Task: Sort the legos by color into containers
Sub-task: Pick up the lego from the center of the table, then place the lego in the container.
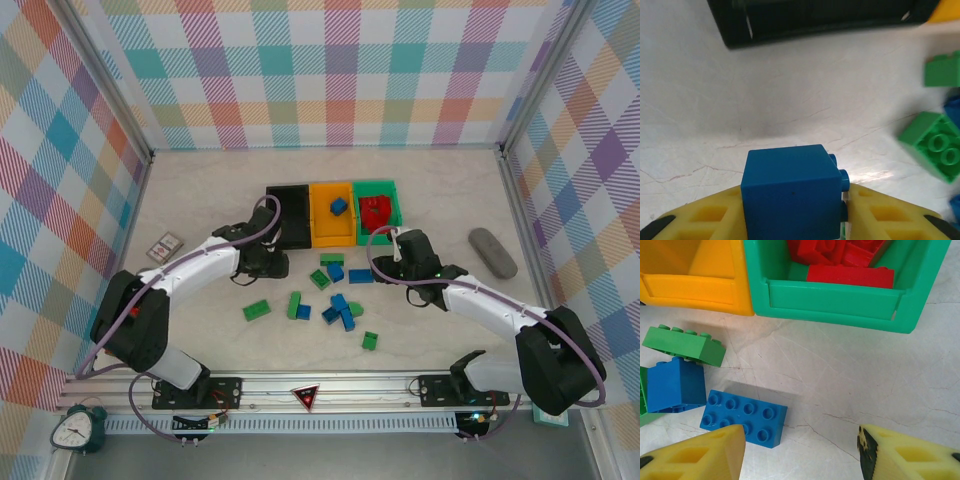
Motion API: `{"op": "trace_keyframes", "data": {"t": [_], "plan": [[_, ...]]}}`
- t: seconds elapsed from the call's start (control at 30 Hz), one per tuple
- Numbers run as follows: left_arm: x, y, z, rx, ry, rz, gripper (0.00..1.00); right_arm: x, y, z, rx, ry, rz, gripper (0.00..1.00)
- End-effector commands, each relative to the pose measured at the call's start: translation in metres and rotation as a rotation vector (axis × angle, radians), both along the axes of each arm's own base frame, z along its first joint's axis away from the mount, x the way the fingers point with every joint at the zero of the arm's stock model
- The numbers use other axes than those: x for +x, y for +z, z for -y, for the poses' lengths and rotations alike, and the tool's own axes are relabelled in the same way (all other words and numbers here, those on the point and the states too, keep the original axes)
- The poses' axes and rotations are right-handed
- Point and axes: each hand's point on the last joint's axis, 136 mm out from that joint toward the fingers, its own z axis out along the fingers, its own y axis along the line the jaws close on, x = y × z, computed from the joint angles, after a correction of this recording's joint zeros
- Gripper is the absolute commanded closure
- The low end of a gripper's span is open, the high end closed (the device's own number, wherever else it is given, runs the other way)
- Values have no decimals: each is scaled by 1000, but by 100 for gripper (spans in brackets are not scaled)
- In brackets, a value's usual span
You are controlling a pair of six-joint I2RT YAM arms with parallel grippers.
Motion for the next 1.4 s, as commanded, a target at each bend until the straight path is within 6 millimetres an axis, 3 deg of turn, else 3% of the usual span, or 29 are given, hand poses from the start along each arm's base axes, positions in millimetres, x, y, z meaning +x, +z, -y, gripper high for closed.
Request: {"op": "trace_keyframes", "data": {"t": [0.0,0.2,0.57,0.8,1.03,1.2,1.37], "plan": [[9,37,11,-58,-6,73,57,-1,4,-2,22,6,17,38],[36,72,39,-151,-34,146,56,-1,4,-3,23,7,18,38],[81,86,92,-185,-119,161,56,-1,6,-1,25,3,27,38],[116,84,112,-138,-151,178,55,-1,8,-2,27,3,30,38],[153,73,119,-34,-164,194,52,-1,7,-2,28,4,29,38],[181,62,115,87,-150,211,50,0,7,-3,29,7,26,38],[193,54,114,139,-149,211,48,1,8,-4,31,8,28,38]]}}
